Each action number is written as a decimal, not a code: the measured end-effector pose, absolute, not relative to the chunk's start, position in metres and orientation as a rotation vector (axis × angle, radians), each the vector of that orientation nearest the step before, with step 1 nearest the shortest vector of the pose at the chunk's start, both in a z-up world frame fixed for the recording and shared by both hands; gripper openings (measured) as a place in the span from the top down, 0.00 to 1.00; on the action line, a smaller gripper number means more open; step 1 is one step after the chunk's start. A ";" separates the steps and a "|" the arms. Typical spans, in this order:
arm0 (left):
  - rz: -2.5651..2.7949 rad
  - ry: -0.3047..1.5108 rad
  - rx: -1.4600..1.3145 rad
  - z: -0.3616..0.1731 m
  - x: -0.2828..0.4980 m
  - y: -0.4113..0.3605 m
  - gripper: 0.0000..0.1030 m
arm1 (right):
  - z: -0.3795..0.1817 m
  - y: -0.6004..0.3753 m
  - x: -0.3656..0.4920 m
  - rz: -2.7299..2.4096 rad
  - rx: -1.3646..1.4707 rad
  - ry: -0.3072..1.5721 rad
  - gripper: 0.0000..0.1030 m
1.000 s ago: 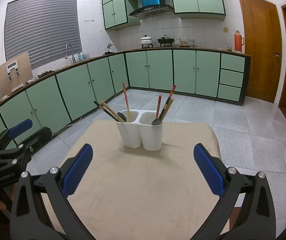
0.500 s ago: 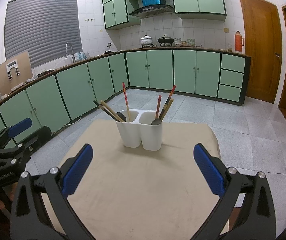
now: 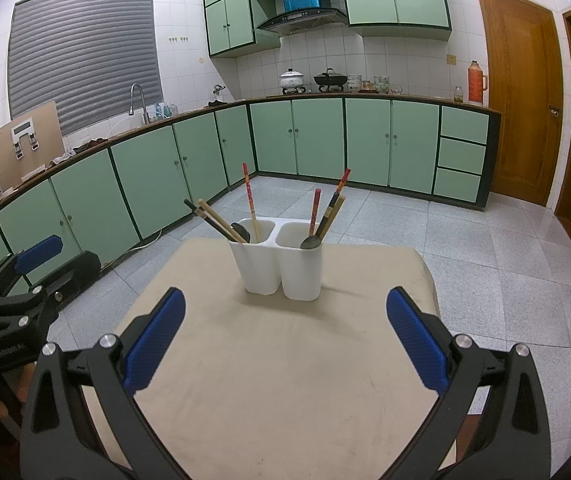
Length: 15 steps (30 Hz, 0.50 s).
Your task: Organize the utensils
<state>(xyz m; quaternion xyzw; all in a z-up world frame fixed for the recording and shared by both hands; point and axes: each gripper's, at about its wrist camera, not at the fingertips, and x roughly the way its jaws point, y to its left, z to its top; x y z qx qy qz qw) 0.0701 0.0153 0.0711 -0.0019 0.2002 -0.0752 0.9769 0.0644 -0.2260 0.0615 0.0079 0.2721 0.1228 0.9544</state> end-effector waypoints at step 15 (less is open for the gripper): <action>-0.152 0.413 -0.007 0.065 0.070 0.015 0.06 | 0.054 -0.229 0.068 0.247 0.013 0.560 0.05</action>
